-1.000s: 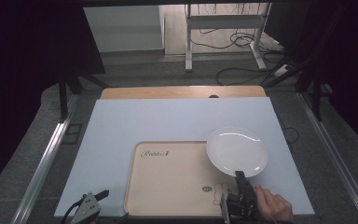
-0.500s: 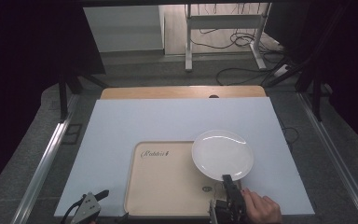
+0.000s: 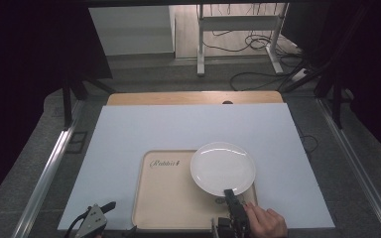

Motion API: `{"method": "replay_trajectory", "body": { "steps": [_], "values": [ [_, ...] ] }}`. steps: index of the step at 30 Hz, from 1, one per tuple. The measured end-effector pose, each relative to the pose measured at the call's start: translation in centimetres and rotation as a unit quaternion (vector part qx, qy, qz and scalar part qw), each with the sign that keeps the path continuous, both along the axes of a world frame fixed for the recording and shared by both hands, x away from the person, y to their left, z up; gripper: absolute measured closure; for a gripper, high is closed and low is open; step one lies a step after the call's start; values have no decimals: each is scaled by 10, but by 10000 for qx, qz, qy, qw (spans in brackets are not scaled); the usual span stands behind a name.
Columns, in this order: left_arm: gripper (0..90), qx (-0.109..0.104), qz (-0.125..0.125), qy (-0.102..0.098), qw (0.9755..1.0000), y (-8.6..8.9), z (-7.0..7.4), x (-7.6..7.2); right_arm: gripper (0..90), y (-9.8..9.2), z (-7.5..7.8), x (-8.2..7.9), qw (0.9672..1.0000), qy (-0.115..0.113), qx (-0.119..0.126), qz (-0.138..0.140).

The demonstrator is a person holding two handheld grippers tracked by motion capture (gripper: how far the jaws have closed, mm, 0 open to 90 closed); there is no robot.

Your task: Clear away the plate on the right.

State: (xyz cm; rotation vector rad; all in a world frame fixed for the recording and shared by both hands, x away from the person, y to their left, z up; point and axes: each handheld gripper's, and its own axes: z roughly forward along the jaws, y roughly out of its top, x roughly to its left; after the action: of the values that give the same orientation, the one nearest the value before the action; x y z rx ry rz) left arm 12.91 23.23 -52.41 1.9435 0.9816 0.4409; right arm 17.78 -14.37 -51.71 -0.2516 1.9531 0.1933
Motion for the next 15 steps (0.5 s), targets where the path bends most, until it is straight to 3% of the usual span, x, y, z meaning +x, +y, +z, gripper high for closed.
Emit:
{"method": "replay_trajectory", "body": {
  "steps": [8, 9, 15],
  "values": [
    [0, -9, -3, -5, 10000, 0, 0, 0, 832, 13, -4, -2, 9998, 63, 15, 193],
    [0, -12, -2, -5, 10000, 0, 0, 0, 831, 15, -3, -4, 9998, 96, -88, 141],
    [0, -14, -8, -7, 10000, 0, 0, 0, 831, 25, -8, -4, 9993, 133, 7, 343]
  ]
}}
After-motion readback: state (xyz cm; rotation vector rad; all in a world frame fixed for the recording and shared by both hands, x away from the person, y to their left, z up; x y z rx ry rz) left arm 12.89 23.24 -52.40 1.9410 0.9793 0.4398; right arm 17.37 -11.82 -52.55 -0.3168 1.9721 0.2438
